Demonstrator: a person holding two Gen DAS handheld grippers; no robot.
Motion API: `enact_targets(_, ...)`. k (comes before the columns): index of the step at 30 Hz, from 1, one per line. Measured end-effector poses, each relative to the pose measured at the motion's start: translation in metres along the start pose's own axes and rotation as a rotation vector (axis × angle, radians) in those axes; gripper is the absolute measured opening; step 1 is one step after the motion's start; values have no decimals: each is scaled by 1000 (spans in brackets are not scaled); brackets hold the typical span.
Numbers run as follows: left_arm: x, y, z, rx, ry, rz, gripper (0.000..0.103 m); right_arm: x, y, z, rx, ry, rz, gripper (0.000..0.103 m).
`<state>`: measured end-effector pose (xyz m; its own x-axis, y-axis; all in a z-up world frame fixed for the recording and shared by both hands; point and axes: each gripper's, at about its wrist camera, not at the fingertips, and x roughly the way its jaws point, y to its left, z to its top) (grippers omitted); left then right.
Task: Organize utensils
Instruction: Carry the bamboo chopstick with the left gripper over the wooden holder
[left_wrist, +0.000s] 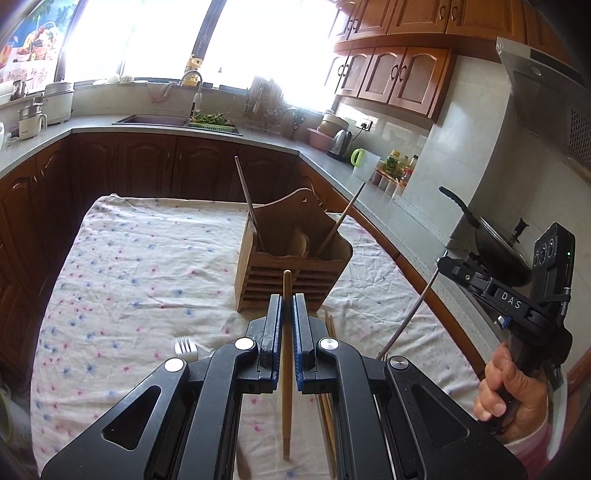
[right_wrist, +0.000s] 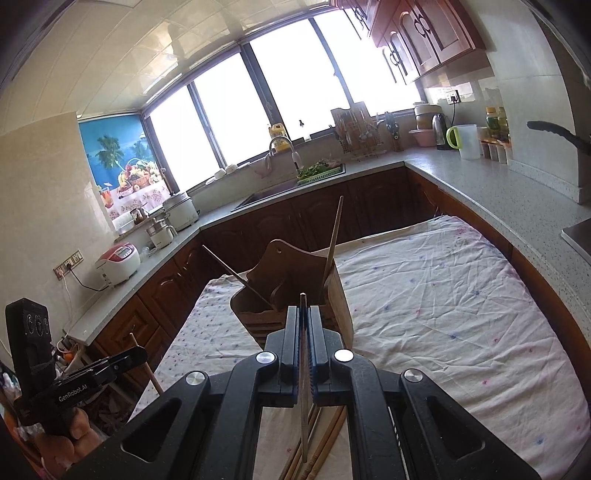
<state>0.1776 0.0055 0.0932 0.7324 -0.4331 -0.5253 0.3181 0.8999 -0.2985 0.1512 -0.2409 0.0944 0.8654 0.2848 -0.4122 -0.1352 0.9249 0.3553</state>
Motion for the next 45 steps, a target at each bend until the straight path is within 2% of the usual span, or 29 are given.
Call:
enact_targets(11, -8, 0, 24, -3, -68, -8, 4, 0, -2, 22, 9, -54, -2, 4)
enact_targets(24, -21, 1, 120, 3, -286, 6, 4, 16, 11, 101, -18, -216, -19, 4)
enact_targets(31, 0, 15, 155, -53, -369, 30, 4, 41, 9, 128, -17, -275, -46, 4)
enact_targets(34, 17, 21, 153, -81, -373, 47, 4, 58, 6, 125, -21, -265, -62, 4)
enact_targets(41, 64, 34, 124, -130, -318, 83, 4, 91, -11, 92, 25, -211, -77, 4)
enact_targets(45, 83, 35, 106, -116, -286, 95, 4, 105, -23, 76, 57, -172, -86, 4)
